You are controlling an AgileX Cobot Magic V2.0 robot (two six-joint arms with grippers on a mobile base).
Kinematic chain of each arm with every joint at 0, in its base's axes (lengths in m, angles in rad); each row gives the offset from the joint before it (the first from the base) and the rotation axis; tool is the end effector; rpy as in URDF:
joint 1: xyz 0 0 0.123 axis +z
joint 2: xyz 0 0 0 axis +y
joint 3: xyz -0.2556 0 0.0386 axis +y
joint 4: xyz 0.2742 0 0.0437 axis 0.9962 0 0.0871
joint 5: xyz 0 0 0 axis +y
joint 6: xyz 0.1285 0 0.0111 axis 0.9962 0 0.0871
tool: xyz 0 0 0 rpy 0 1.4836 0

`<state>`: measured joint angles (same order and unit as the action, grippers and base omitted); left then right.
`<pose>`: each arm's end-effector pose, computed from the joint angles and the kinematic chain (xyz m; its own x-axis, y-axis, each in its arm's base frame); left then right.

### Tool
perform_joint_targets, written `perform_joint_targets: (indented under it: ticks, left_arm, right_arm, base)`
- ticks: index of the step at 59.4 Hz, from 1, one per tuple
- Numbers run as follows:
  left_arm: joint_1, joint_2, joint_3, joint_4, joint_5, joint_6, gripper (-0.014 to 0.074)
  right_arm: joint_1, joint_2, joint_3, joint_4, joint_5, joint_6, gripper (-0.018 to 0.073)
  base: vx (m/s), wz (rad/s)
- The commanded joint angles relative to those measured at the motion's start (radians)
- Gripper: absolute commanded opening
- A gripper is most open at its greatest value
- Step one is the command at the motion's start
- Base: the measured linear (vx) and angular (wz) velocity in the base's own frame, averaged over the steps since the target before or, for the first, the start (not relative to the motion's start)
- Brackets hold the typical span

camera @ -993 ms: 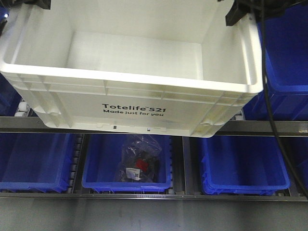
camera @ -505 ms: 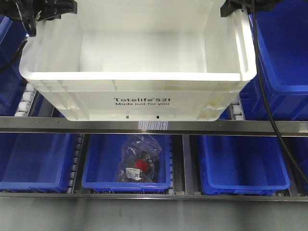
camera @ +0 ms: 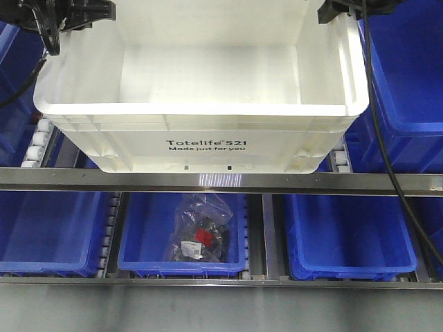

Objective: Place moving items into box and shelve
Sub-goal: 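Push the tote with both grippers onto the shelf's roller track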

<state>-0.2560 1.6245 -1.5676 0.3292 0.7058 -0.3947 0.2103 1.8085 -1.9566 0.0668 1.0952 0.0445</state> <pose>0.4218 -0.0824 0.3279 -0.5905 0.0132 -0.8069 0.0033 0.9999 0.0139 0.4350 0.1007 0.3484 -0.7569 -0.0850 -0.6480 -0.1900 0.9773 0.0938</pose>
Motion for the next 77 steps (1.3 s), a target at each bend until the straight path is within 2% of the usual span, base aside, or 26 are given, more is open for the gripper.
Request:
perform_joint_targets:
  ticks: [1, 13, 20, 29, 44, 52, 63, 77]
  left_arm:
    - [0.006, -0.054, -0.037, 0.096, -0.105, 0.000, 0.0002]
    - [0.007, -0.015, -0.037, 0.175, -0.118, -0.003, 0.0002]
    - [0.012, 0.010, -0.038, 0.221, -0.150, -0.052, 0.0002]
    - [0.035, 0.023, -0.038, 0.221, -0.215, -0.104, 0.0002]
    - [0.077, 0.027, -0.038, 0.219, -0.234, -0.105, 0.0002]
    - [0.082, 0.033, -0.038, 0.220, -0.254, -0.105, 0.0002]
    - [0.086, 0.073, -0.038, 0.216, -0.248, -0.102, 0.0002]
    - [0.086, 0.095, -0.038, 0.216, -0.271, -0.102, 0.0002]
  right_arm:
    - [-0.010, -0.049, -0.041, -0.029, -0.095, -0.044, -0.0002]
    - [-0.010, -0.014, -0.041, 0.008, -0.132, -0.052, -0.0002]
    - [-0.010, -0.002, -0.041, 0.022, -0.178, -0.056, -0.0002]
    - [-0.010, 0.002, -0.041, 0.024, -0.242, -0.056, -0.0002]
    - [-0.005, 0.025, -0.041, 0.127, -0.279, -0.077, -0.0002]
    - [0.030, 0.051, -0.041, 0.090, -0.305, -0.083, -0.0002]
    - [0.071, 0.077, -0.041, -0.016, -0.312, -0.052, -0.0002]
    - [0.070, 0.078, -0.041, -0.116, -0.346, 0.001, -0.0002]
  base:
    - [0.00, 0.00]
    - [0.00, 0.00]
    - [0.00, 0.00]
    - [0.00, 0.00]
    - [0.00, 0.00]
    - [0.00, 0.00]
    - [0.00, 0.00]
    - [0.00, 0.00]
